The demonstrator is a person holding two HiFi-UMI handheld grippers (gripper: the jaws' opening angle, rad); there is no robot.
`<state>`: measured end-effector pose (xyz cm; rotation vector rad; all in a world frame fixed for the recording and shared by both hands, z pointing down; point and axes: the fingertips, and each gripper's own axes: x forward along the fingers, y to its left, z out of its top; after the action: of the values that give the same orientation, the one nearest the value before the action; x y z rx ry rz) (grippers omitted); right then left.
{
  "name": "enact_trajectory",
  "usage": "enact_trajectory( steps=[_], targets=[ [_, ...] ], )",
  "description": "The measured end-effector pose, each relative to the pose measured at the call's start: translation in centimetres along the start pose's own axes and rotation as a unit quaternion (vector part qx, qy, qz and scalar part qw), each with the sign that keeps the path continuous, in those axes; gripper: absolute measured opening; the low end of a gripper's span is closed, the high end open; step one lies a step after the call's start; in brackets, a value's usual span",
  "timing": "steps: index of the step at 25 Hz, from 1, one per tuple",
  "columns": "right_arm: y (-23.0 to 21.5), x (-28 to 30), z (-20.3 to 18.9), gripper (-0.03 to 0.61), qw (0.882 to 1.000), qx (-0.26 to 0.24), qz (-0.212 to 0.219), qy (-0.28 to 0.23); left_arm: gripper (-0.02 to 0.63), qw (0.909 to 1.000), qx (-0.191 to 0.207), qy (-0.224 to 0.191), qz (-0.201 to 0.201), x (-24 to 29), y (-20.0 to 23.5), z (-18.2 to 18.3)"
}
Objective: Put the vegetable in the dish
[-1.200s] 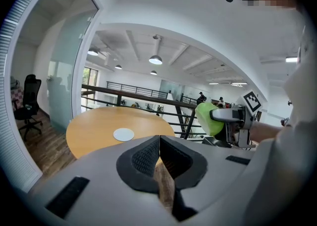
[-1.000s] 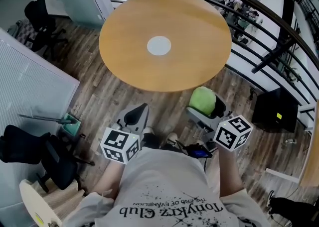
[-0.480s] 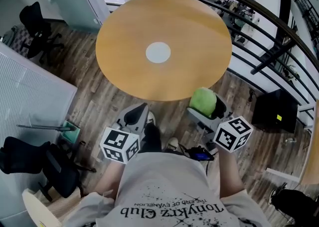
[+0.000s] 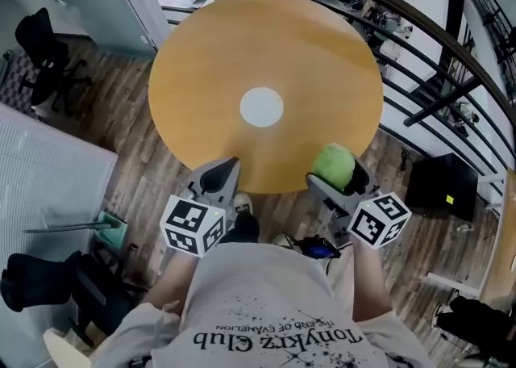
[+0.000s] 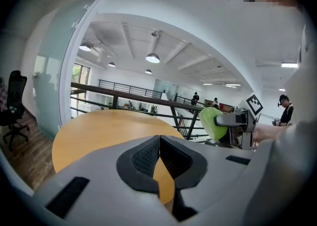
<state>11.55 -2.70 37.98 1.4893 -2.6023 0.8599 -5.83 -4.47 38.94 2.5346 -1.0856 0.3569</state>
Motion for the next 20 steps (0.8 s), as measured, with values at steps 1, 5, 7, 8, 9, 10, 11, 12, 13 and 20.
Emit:
enact_trajectory(
  steps=[1, 5, 7, 8, 9, 10, 11, 12, 13, 20],
  targets=[
    [-0.1, 0.8, 0.4, 0.491, 1.0, 0.0, -0.004, -0.002, 0.023, 1.0, 0.004, -0.001, -0.004, 0.4, 0.9, 0.6],
    [-0.2, 3.0, 1.9, 0.491, 1.0, 0.005, -0.022, -0.011, 0.023, 0.9997, 0.016, -0.005, -0.019, 1.6, 3.6, 2.6],
    [-0.5, 4.0, 2.5, 0.491, 0.999, 0.005, -0.031, -0.014, 0.023, 0.9996, 0.015, -0.006, -0.025, 2.1, 4.8, 3.1],
    [-0.7, 4.5, 2.8, 0.491, 0.999, 0.004, -0.034, -0.017, 0.023, 0.9995, 0.015, -0.005, -0.028, 2.4, 5.3, 3.2],
    [-0.9, 5.1, 3.1, 0.491, 0.999, 0.004, -0.037, -0.019, 0.023, 0.9994, 0.015, -0.004, -0.03, 2.7, 5.9, 3.3],
    [-1.2, 5.6, 3.4, 0.491, 0.999, 0.003, -0.04, -0.019, 0.023, 0.9994, 0.014, -0.002, -0.032, 3.1, 6.3, 3.4],
    [-1.4, 6.0, 3.7, 0.491, 0.999, 0.002, -0.043, -0.018, 0.023, 0.9994, 0.012, -0.001, -0.033, 3.4, 6.8, 3.6],
    [-1.6, 6.4, 4.0, 0.491, 0.999, 0.001, -0.045, -0.017, 0.023, 0.9994, 0.009, 0.0, -0.034, 3.7, 7.1, 3.8],
    [-1.8, 6.8, 4.3, 0.491, 0.999, 0.001, -0.047, -0.015, 0.023, 0.9994, 0.007, 0.001, -0.035, 4.0, 7.3, 4.0],
    [-2.9, 7.5, 5.1, 0.491, 0.999, -0.012, -0.045, -0.003, 0.023, 0.9997, -0.005, 0.001, -0.022, 5.1, 8.2, 4.4]
  ],
)
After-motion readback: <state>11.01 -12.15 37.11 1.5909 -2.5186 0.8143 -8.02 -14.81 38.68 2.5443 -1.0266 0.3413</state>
